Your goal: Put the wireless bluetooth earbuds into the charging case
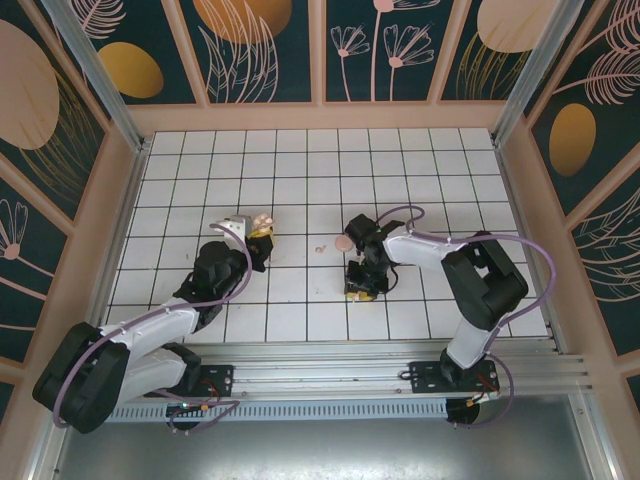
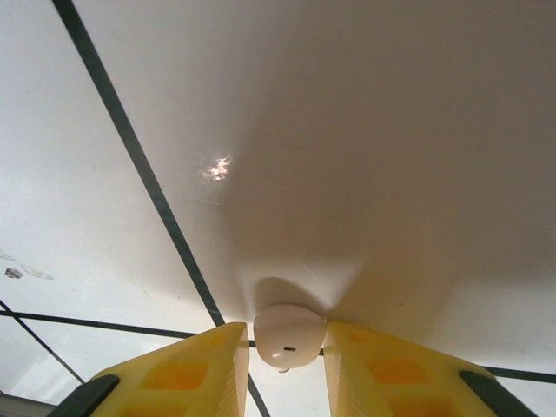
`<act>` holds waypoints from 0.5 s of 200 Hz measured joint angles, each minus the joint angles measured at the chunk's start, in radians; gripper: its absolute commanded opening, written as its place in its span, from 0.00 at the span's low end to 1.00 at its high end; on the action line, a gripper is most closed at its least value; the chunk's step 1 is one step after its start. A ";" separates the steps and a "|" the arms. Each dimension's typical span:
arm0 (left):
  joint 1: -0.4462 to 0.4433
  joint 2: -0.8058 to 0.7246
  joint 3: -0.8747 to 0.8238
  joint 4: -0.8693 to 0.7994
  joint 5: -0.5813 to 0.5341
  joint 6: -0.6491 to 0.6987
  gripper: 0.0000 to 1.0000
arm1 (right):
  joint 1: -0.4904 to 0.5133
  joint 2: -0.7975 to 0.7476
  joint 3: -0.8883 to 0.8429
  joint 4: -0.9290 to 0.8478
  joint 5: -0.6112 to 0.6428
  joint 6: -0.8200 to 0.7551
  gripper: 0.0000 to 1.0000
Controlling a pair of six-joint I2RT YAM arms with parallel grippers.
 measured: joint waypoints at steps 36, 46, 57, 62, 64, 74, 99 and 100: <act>0.000 0.000 0.000 0.000 0.001 0.000 0.14 | 0.000 0.008 0.007 -0.010 0.006 0.000 0.28; 0.000 0.000 0.000 0.000 0.002 0.000 0.15 | 0.001 0.008 0.007 -0.010 0.007 0.000 0.27; 0.000 0.000 0.000 0.000 0.004 0.000 0.15 | 0.001 0.008 0.007 -0.010 0.009 0.000 0.26; 0.000 0.000 0.000 0.000 0.004 0.000 0.14 | 0.001 0.008 0.007 -0.010 0.010 0.000 0.25; 0.000 0.000 0.000 0.000 0.004 0.000 0.15 | 0.001 0.008 0.007 -0.010 0.010 0.000 0.25; 0.000 0.000 0.000 0.000 0.004 0.000 0.15 | 0.001 0.008 0.007 -0.010 0.010 0.000 0.24; 0.000 0.000 0.000 0.000 0.012 0.001 0.14 | 0.002 0.002 0.007 -0.010 0.018 0.000 0.23; 0.000 0.000 0.000 0.000 0.013 0.002 0.14 | 0.002 0.002 0.007 -0.010 0.018 0.000 0.23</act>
